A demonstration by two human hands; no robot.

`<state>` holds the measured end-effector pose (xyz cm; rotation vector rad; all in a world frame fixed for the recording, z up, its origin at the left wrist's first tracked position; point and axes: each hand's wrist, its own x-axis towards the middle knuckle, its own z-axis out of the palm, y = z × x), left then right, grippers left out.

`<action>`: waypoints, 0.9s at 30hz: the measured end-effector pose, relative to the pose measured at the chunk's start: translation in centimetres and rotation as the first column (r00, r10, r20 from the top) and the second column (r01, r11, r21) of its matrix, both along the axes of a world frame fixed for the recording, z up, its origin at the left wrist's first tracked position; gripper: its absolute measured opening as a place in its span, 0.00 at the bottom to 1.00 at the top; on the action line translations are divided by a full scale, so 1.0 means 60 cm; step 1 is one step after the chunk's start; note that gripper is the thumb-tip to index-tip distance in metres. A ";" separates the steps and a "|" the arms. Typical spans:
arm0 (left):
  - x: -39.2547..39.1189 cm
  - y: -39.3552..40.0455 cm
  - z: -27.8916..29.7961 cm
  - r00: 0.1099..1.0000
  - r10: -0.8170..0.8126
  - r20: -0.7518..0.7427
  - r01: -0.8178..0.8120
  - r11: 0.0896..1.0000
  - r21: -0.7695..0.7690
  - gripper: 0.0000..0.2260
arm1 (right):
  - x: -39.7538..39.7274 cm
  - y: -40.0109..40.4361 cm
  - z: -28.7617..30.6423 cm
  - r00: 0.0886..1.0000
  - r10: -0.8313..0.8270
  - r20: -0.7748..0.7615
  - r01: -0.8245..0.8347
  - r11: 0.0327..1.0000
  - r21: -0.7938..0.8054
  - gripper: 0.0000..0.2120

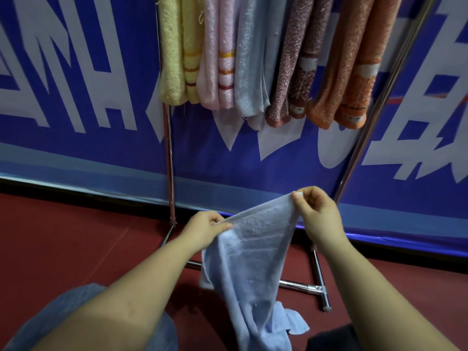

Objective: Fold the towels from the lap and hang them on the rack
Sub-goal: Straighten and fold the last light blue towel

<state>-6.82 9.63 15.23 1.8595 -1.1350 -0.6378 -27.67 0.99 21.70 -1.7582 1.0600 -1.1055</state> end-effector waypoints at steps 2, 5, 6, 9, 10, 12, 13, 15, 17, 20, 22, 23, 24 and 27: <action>0.002 0.003 0.016 0.991 0.008 -0.132 -0.024 0.992 -0.127 0.07 | -0.012 -0.016 -0.008 0.993 -0.111 0.026 0.109 0.991 0.073 0.06; -0.005 0.006 0.040 0.988 -0.038 -0.153 0.001 0.971 -0.239 0.06 | -0.016 -0.019 -0.010 0.983 -0.175 0.050 0.171 0.983 0.069 0.04; -0.008 0.006 0.044 0.993 -0.055 -0.107 0.026 0.966 -0.257 0.07 | -0.011 -0.014 -0.008 0.992 -0.121 0.042 0.120 0.992 0.038 0.02; -0.017 0.010 0.053 0.986 -0.129 0.102 0.150 0.961 -0.231 0.06 | 0.012 0.011 -0.009 0.977 0.188 -0.101 -0.189 0.982 0.002 0.14; -0.022 0.012 0.056 0.975 -0.167 0.149 0.196 0.958 -0.209 0.04 | 0.020 0.018 -0.012 0.945 0.270 -0.183 -0.272 0.962 0.012 0.17; -0.032 0.015 0.063 0.946 -0.232 0.228 0.272 0.949 -0.162 0.04 | 0.031 0.028 -0.020 0.877 0.343 -0.336 -0.358 0.934 0.018 0.19; -0.036 0.017 0.065 0.935 -0.249 0.252 0.290 0.946 -0.144 0.04 | 0.033 0.031 -0.022 0.856 0.348 -0.383 -0.371 0.929 0.015 0.17; -0.041 0.019 0.067 0.934 -0.244 0.260 0.283 0.951 -0.126 0.04 | 0.034 0.034 -0.022 0.841 0.353 -0.409 -0.378 0.926 0.022 0.08; -0.043 0.020 0.068 0.944 -0.214 0.250 0.251 0.960 -0.125 0.04 | 0.036 0.035 -0.023 0.842 0.358 -0.404 -0.377 0.926 0.034 0.02; -0.042 0.018 0.068 0.960 -0.170 0.224 0.205 0.968 -0.146 0.02 | 0.038 0.034 -0.025 0.839 0.330 -0.433 -0.360 0.933 0.015 0.07; -0.040 0.016 0.067 0.964 -0.165 0.208 0.198 0.968 -0.151 0.03 | 0.039 0.032 -0.026 0.846 0.301 -0.441 -0.341 0.940 -0.012 0.08; -0.039 0.015 0.066 0.965 -0.168 0.202 0.200 0.968 -0.151 0.03 | 0.039 0.032 -0.026 0.847 0.295 -0.443 -0.339 0.940 -0.022 0.08; -0.039 0.014 0.064 0.966 -0.171 0.195 0.202 0.968 -0.152 0.03 | 0.040 0.031 -0.027 0.844 0.292 -0.449 -0.341 0.940 -0.030 0.07; -0.037 0.010 0.058 0.970 -0.182 0.159 0.206 0.968 -0.145 0.04 | 0.039 0.026 -0.027 0.847 0.240 -0.474 -0.314 0.946 -0.081 0.05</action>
